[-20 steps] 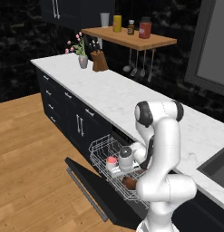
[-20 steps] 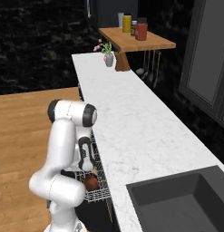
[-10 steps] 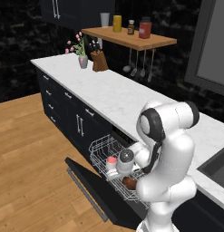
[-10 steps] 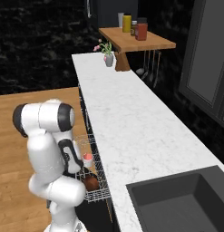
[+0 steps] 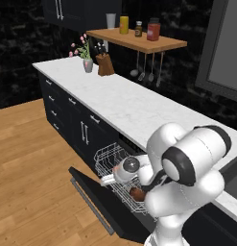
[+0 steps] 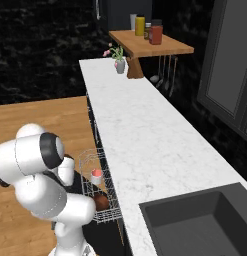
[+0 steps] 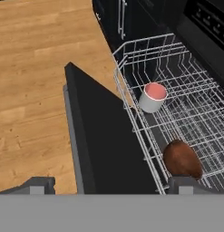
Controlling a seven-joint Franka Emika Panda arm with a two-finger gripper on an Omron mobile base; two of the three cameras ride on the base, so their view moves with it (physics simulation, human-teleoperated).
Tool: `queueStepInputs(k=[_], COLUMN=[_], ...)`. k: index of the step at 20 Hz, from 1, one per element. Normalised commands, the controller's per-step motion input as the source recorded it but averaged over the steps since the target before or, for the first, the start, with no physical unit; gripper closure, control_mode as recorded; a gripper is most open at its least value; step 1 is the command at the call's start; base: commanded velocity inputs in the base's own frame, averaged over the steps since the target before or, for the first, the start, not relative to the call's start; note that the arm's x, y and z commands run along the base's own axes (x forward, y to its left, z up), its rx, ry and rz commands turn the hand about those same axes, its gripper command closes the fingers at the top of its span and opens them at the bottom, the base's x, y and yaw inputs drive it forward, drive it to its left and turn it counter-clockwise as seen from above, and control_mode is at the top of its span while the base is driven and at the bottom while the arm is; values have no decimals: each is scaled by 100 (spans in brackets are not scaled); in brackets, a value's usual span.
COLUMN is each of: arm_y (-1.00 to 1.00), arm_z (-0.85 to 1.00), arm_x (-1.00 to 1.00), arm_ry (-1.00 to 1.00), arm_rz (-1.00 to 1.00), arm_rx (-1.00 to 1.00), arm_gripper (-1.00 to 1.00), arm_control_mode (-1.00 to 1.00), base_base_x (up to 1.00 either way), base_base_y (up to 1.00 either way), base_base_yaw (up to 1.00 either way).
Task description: Pick up the cup and bowl from the counter, place them in the dishwasher, and close the dishwasher door.
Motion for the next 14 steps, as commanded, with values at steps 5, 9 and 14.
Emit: queueStepInputs(k=[5,9,14], arm_y=[97,100,97], arm_z=[100,100,100], arm_x=[24,1,0], arm_ry=[19,20,23], arm_rz=[0,0,0], arm_rx=[-7,-27,-31], arm_gripper=[-100,-100,-100], arm_control_mode=[-100,-100,-100], base_base_x=[0,0,0], base_base_y=[0,0,0], base_base_yaw=[0,0,0])
